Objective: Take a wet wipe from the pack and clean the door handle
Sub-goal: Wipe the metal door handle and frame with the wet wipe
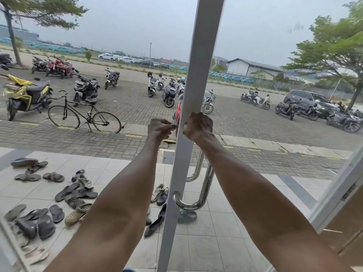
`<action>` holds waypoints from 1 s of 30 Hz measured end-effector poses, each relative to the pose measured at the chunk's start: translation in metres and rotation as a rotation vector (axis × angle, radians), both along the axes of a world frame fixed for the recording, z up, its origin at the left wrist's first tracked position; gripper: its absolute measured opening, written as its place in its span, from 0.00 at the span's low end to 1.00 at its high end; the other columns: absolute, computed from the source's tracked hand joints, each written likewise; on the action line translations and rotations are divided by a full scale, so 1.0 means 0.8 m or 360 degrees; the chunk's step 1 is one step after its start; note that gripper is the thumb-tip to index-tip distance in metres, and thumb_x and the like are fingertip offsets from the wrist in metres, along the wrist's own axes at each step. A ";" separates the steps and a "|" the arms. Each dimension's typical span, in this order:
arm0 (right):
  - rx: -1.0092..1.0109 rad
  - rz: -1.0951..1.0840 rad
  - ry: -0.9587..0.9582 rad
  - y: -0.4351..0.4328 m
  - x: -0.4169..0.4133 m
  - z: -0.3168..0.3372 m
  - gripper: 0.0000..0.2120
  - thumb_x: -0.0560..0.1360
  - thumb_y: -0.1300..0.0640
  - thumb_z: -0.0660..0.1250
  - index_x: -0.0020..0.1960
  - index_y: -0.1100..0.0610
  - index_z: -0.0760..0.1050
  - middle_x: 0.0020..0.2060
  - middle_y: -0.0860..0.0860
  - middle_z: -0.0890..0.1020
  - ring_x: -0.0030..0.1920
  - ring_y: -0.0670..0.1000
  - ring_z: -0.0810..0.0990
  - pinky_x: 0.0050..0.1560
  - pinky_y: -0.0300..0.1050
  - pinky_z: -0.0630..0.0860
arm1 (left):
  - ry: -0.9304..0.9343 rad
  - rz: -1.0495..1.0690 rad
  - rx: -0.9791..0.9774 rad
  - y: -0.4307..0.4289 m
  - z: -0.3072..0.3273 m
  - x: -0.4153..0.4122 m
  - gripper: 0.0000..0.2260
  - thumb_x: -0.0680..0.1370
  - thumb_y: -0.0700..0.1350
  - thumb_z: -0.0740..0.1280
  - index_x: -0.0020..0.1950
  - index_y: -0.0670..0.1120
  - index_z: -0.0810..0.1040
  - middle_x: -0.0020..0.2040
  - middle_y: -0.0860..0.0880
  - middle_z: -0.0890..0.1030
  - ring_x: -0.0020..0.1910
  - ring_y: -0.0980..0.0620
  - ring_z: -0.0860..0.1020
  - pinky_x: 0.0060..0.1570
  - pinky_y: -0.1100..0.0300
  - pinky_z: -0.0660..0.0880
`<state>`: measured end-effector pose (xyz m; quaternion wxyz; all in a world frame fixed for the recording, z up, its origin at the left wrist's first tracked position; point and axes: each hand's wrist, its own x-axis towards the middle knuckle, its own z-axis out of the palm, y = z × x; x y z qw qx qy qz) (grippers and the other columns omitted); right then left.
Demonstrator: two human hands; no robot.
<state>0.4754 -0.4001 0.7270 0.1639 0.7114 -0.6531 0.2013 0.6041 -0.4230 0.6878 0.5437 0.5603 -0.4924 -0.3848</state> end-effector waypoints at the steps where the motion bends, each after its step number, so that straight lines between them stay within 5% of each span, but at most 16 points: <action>1: 0.0001 -0.0023 0.0013 0.001 0.005 0.000 0.07 0.74 0.55 0.68 0.48 0.58 0.79 0.41 0.53 0.83 0.41 0.54 0.82 0.44 0.46 0.81 | -0.0044 0.0003 -0.0002 0.001 0.001 0.001 0.13 0.68 0.45 0.79 0.46 0.40 0.83 0.44 0.42 0.85 0.35 0.52 0.80 0.33 0.62 0.76; 8: 0.0188 -0.0048 -0.0251 0.003 0.001 0.004 0.07 0.75 0.55 0.68 0.49 0.59 0.78 0.42 0.51 0.83 0.39 0.53 0.81 0.41 0.44 0.79 | -0.0121 0.0010 -0.0141 0.008 0.022 0.005 0.11 0.68 0.39 0.78 0.46 0.38 0.82 0.46 0.38 0.85 0.41 0.45 0.84 0.44 0.54 0.82; 13: 0.0326 0.0013 -0.0303 0.013 -0.025 0.016 0.20 0.67 0.53 0.77 0.53 0.59 0.75 0.39 0.50 0.78 0.39 0.52 0.78 0.42 0.43 0.77 | -0.0264 0.0053 -0.0279 0.005 0.037 -0.011 0.12 0.67 0.43 0.79 0.47 0.41 0.82 0.51 0.40 0.84 0.51 0.45 0.83 0.57 0.52 0.79; 19: -0.0030 -0.0043 -0.0115 0.011 0.000 -0.004 0.05 0.74 0.58 0.69 0.47 0.60 0.80 0.38 0.54 0.84 0.39 0.54 0.84 0.40 0.45 0.81 | -0.0392 0.0151 -0.0322 0.001 0.040 -0.033 0.10 0.68 0.44 0.78 0.45 0.42 0.84 0.48 0.43 0.85 0.48 0.48 0.83 0.53 0.54 0.80; 30: -0.0197 0.0002 0.0045 0.003 0.025 -0.016 0.10 0.76 0.67 0.62 0.50 0.61 0.82 0.45 0.59 0.85 0.46 0.59 0.85 0.42 0.49 0.80 | -0.0431 0.0238 -0.0317 0.002 0.038 -0.035 0.08 0.69 0.44 0.77 0.45 0.41 0.85 0.44 0.42 0.85 0.46 0.47 0.83 0.49 0.58 0.79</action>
